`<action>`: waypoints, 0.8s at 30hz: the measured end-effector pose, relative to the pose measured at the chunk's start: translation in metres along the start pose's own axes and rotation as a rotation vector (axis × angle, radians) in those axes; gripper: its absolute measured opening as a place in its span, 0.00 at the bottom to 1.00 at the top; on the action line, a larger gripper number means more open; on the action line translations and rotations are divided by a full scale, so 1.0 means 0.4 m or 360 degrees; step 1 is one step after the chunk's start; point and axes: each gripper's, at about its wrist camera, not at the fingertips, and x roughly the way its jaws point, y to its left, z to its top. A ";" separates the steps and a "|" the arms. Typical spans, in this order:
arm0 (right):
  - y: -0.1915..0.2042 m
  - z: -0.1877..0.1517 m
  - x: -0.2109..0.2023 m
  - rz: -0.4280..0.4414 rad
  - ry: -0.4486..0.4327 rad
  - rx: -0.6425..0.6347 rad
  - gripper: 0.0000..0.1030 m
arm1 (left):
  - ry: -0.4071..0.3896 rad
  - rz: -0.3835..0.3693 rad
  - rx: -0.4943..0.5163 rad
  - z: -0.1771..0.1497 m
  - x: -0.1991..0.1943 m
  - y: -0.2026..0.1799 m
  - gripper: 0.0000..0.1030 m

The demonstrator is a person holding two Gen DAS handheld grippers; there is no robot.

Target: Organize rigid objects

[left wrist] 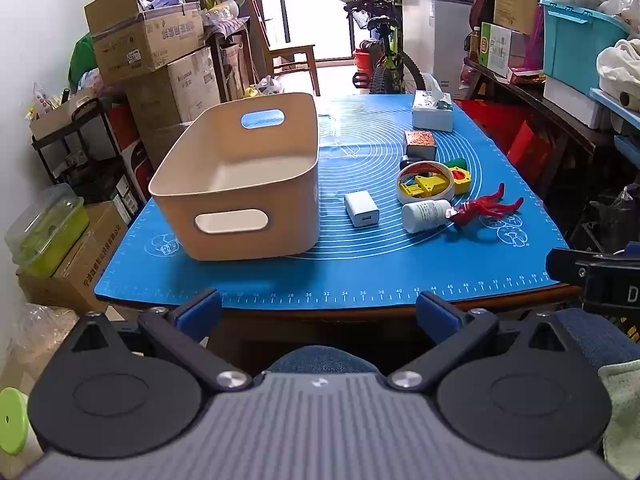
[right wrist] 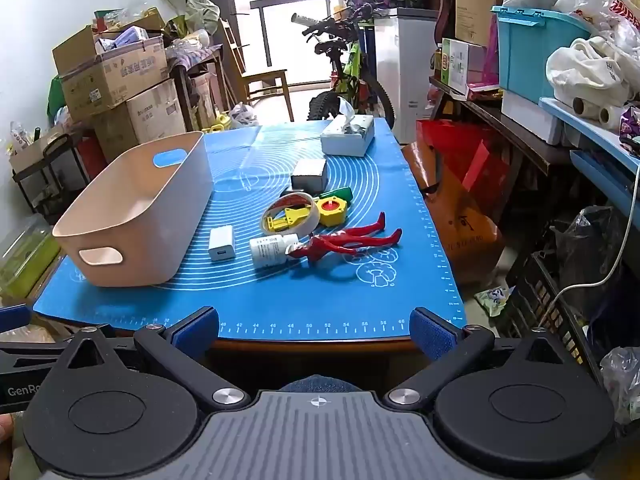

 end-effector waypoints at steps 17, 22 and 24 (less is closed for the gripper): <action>0.000 -0.002 -0.001 0.0008 -0.0009 0.0005 0.98 | 0.0002 -0.0004 -0.0002 0.000 0.000 0.001 0.99; -0.002 -0.002 -0.001 0.0010 -0.0009 0.0010 0.98 | 0.0002 -0.0005 -0.0004 0.000 0.000 0.001 0.99; -0.002 -0.002 0.000 0.0010 -0.0009 0.0010 0.98 | 0.0002 -0.0004 -0.0003 0.000 0.000 0.000 0.99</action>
